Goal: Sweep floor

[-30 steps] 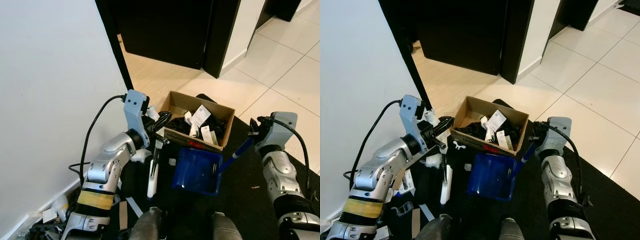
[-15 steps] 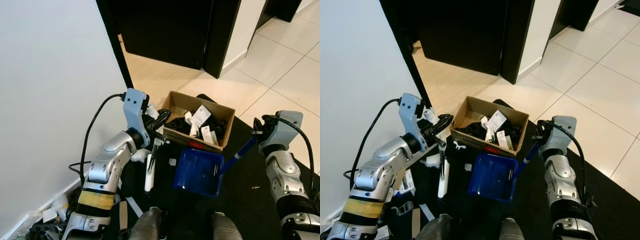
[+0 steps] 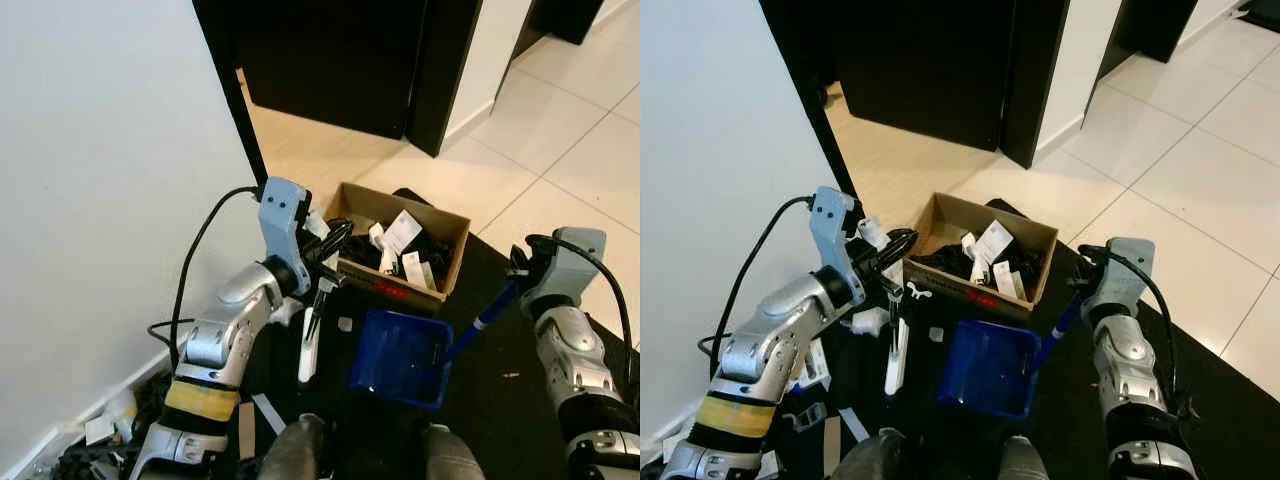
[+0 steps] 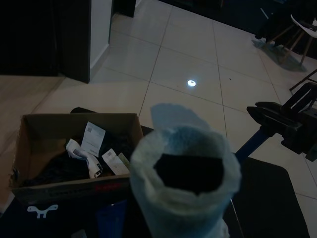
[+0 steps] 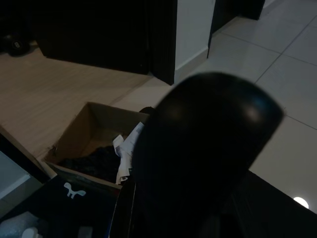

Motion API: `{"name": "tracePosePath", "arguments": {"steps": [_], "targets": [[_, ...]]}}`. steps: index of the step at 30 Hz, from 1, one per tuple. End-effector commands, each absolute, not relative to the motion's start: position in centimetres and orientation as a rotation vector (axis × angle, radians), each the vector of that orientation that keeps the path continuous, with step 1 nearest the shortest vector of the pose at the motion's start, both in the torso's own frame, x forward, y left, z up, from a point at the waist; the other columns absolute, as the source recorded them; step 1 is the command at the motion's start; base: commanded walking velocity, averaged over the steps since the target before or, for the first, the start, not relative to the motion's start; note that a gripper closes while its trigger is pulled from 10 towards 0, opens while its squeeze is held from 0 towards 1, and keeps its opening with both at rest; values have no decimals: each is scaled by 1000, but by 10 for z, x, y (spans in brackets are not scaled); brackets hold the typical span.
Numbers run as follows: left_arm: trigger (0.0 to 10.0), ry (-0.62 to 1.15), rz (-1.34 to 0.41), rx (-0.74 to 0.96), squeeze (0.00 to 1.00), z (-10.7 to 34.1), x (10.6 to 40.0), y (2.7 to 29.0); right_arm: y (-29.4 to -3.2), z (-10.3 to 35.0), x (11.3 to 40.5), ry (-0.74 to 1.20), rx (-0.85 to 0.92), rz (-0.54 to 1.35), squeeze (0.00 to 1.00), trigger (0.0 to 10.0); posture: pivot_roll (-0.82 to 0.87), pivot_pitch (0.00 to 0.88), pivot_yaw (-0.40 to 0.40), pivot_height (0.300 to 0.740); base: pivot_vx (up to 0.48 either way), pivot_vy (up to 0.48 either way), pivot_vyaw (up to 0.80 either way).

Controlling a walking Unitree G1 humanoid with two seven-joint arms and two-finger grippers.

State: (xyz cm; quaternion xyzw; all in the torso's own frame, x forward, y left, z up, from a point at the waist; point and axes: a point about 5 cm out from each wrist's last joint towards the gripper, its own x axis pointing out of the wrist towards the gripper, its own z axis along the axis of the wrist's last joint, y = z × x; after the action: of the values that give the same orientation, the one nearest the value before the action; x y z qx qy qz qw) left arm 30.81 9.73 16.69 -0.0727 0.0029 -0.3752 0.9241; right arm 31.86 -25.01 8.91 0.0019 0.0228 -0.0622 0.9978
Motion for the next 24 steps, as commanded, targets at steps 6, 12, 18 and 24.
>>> {"name": "tracePosePath", "arguments": {"steps": [6, 12, 18, 24], "targets": [[10000, -30, -782, -125, 0, 169, 304, 95, -253, 95, 317, 27, 0, -107, 0, 10000, 93, 137, 64, 740, 0, 0, 0], [10000, -28, -782, -124, 0, 167, 304, 95, -254, 102, 318, -2, 5, -108, 0, 10000, 92, 136, 62, 740, 0, 0, 0], [10000, -45, -786, -133, 0, 169, 304, 96, -256, 109, 319, -32, 9, -112, 0, 10000, 92, 139, 61, 740, 206, 0, 0], [10000, -46, -786, -133, 0, 170, 304, 96, -254, 106, 318, -24, 10, -108, 0, 10000, 94, 143, 62, 740, 347, 0, 0]]}}
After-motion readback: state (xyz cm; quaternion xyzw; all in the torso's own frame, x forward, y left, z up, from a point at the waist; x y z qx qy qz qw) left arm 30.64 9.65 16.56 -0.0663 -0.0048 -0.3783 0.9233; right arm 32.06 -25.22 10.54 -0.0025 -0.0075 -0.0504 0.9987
